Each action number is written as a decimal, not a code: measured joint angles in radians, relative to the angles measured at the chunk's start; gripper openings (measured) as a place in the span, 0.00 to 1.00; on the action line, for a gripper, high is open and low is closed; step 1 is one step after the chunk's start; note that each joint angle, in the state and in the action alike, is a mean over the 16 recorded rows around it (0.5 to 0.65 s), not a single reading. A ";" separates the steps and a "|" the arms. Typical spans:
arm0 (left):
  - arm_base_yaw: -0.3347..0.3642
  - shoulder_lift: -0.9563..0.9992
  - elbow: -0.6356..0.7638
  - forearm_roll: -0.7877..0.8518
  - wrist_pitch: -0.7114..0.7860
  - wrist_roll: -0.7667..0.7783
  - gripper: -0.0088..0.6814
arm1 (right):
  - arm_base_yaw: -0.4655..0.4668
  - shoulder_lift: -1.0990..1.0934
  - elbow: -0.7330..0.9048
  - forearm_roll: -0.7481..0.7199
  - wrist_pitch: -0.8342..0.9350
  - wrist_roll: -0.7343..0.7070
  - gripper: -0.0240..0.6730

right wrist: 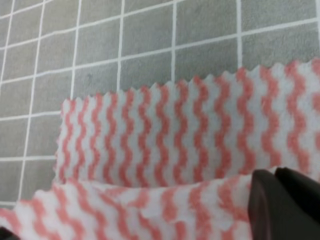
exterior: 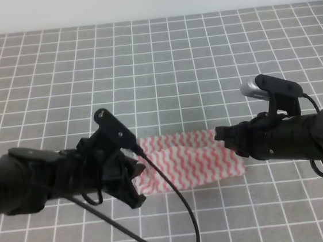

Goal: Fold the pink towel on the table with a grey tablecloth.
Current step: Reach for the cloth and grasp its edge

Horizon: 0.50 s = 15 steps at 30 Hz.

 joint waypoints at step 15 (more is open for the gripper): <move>0.000 0.039 -0.060 0.001 -0.075 -0.025 0.01 | -0.030 0.039 0.000 0.019 -0.017 -0.003 0.01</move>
